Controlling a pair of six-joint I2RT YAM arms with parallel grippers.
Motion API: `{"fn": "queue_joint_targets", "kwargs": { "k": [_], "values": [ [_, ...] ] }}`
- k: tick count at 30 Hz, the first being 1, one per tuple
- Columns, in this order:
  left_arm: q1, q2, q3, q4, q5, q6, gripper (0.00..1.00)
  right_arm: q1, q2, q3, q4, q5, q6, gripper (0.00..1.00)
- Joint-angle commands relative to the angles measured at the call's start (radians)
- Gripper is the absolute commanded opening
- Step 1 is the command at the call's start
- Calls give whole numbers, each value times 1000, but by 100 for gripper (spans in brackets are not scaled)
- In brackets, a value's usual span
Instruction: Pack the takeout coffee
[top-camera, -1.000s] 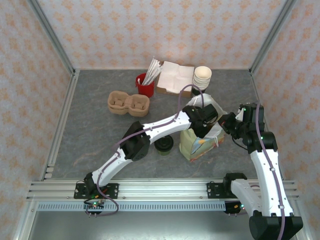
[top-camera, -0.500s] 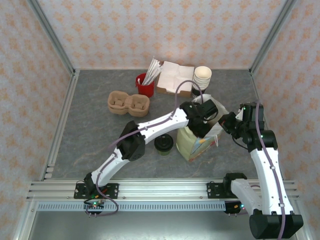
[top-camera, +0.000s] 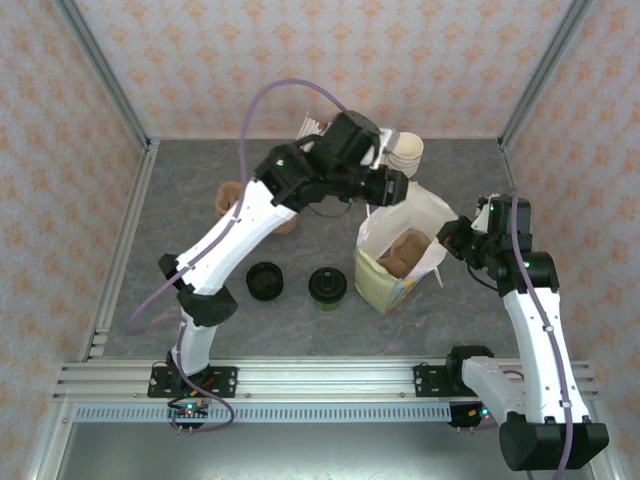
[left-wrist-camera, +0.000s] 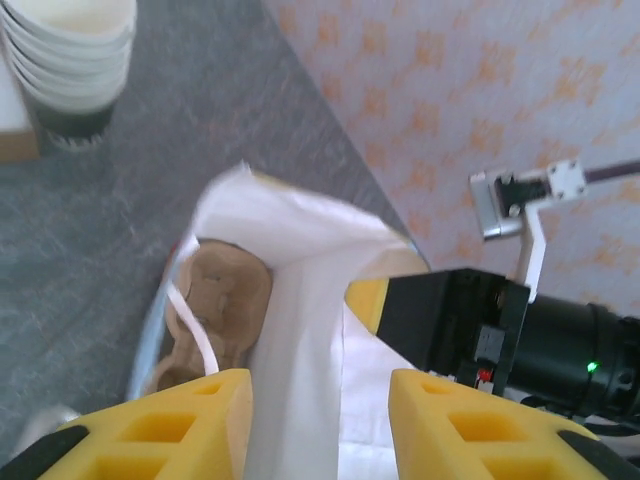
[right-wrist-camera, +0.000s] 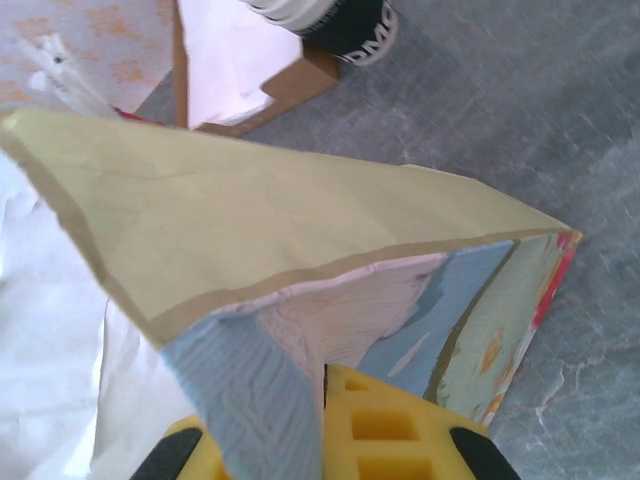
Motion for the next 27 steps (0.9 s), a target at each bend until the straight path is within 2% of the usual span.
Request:
{"fn": "queue_joint_targets", "kwargs": {
  "k": [1, 5, 9, 17, 21, 23, 27],
  "values": [
    [47, -53, 15, -16, -66, -47, 42, -3, -36, 54, 86, -55, -113, 0],
    [94, -149, -84, 4, -151, -1, 43, -3, -57, 66, 127, -97, -157, 0],
    [125, -213, -198, 26, -151, 16, 44, -4, -59, 73, 146, -127, -163, 0],
    [132, -246, -325, 9, -159, -4, 45, -4, -52, 62, 145, -123, -118, 0],
    [132, -238, -388, -86, -197, -19, 45, -4, -27, 66, 97, -76, -63, 0],
    [119, -260, -470, -97, -228, -18, 49, -4, -6, 73, 62, -57, -36, 0],
    [82, -356, -707, -47, -274, -41, 63, -4, 27, 86, 29, -71, -22, 0]
  ]
}}
